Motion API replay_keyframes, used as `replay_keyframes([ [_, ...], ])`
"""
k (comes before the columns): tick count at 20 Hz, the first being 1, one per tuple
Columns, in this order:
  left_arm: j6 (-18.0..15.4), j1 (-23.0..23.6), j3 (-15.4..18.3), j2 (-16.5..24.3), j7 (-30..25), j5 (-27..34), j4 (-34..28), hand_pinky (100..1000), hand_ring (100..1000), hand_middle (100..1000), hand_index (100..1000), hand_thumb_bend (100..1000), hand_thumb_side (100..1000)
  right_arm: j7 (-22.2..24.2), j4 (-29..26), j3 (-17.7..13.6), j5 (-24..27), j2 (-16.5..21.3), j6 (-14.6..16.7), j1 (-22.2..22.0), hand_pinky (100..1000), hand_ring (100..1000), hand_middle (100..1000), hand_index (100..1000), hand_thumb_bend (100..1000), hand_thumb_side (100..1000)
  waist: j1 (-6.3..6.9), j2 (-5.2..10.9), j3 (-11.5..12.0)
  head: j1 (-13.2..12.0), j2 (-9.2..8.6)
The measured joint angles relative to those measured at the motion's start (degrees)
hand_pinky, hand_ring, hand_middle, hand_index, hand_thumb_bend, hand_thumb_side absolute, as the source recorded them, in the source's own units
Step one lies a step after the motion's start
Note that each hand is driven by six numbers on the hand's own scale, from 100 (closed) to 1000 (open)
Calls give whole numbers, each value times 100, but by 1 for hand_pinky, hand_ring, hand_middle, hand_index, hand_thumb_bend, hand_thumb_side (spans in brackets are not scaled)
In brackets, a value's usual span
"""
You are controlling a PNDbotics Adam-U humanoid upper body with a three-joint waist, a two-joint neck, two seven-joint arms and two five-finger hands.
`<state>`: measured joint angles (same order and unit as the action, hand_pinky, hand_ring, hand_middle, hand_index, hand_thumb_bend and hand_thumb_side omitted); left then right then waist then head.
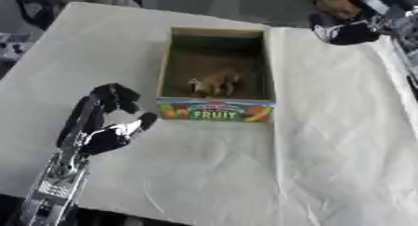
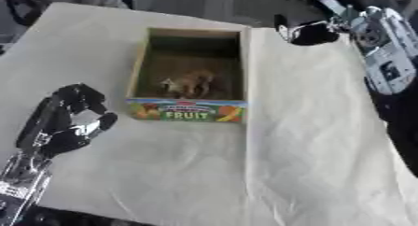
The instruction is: Pick up objects on the table and place them in the box.
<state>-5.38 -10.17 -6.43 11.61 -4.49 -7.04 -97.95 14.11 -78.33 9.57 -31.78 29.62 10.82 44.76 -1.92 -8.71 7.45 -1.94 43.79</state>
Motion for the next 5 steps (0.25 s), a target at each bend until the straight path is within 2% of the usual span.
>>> replay_keyframes([
  [2,1,1,2,1,15,-1,0,557,516,529,597,676,355,-181,-199,-72,184,44,-160,-198,731,749,782,910,100,217,-6,0,-39,-9,0],
  [3,6,1,2,2,24,-1,0,557,516,529,597,676,355,-267,-294,-110,273,54,-235,-310,729,747,787,909,100,129,-13,0,-60,-21,0],
  [4,8,2,5,2,30,-2,0,557,517,530,598,679,353,-355,-385,-149,361,58,-307,-420,727,746,782,909,100,229,-18,-1,-74,-34,0],
  [5,9,2,14,2,34,-2,0,557,517,531,598,676,356,-445,-480,-198,452,59,-379,-526,727,746,782,908,100,231,-21,-6,-86,-47,0],
])
